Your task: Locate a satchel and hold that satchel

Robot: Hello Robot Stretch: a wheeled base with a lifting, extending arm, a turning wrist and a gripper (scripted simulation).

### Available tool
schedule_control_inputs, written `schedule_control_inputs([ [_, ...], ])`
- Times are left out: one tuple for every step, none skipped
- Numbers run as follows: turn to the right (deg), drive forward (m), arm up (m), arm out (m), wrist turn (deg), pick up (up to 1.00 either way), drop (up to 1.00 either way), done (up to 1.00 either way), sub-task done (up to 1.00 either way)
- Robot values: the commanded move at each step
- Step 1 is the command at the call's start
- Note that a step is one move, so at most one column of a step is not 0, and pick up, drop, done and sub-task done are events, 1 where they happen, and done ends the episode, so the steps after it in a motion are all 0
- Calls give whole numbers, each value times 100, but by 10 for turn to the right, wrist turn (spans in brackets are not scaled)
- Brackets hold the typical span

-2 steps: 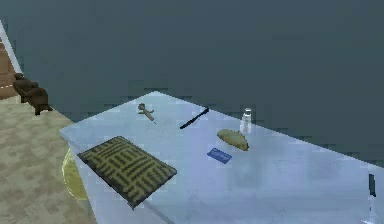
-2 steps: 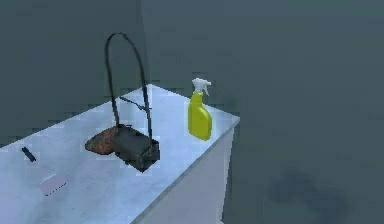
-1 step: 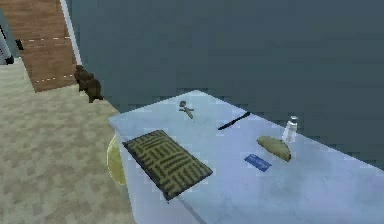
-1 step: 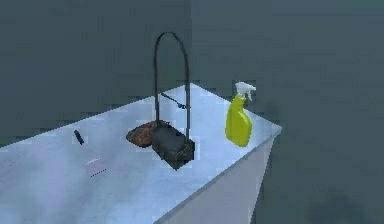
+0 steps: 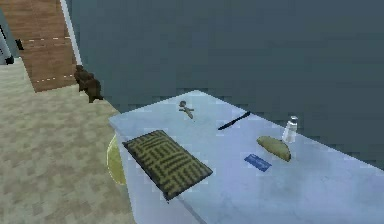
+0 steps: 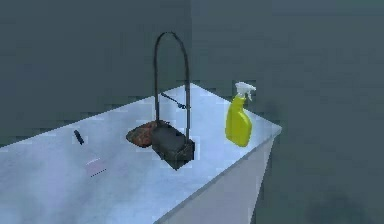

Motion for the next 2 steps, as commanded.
schedule_control_inputs([
  [0,0,38,0,0,0,0,0,0],
  [0,0,0,16,0,0,0,0,0],
])
